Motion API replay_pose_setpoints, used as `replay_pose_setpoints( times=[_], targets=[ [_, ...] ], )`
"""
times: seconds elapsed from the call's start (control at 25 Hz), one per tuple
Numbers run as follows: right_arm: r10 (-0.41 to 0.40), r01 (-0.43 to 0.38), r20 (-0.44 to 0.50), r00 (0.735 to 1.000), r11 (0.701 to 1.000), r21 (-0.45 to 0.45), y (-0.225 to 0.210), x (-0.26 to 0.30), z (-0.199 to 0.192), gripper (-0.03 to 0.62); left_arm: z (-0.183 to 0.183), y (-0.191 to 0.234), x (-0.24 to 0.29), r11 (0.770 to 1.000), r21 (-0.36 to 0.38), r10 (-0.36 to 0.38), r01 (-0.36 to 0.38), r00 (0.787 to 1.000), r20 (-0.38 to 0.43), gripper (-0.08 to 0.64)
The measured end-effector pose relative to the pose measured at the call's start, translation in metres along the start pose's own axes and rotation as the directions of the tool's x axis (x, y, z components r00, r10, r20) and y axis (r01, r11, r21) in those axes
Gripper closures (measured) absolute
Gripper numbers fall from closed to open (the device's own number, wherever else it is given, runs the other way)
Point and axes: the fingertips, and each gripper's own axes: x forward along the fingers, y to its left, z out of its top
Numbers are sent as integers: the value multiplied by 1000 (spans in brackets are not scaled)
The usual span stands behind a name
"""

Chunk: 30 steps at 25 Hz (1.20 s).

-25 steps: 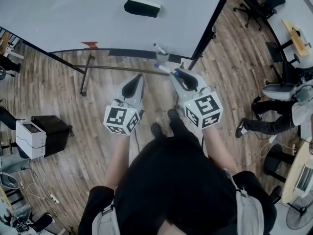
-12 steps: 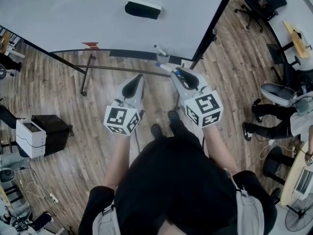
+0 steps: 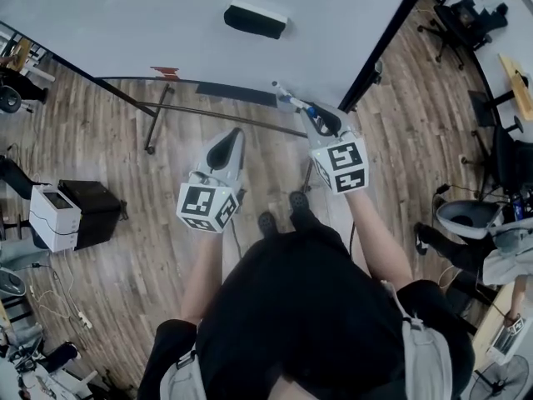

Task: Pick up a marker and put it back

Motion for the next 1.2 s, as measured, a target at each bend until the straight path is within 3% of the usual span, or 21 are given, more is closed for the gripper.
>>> replay_pose_setpoints(
  times=[0.28, 0.68, 1.2],
  targets=[
    [-2, 3, -48, 999, 1000, 10, -30, 49, -30, 518, 3, 11, -11, 995, 1, 104, -104, 995, -6, 547],
    [90, -93, -146, 985, 996, -13, -40, 109, -71, 518, -9, 32, -17, 964, -17, 265, -266, 964, -31, 547],
    [112, -121, -196, 974, 992, -34, -26, 128, -95, 510, -23, 44, -37, 933, -54, 355, -357, 934, -35, 546]
  ],
)
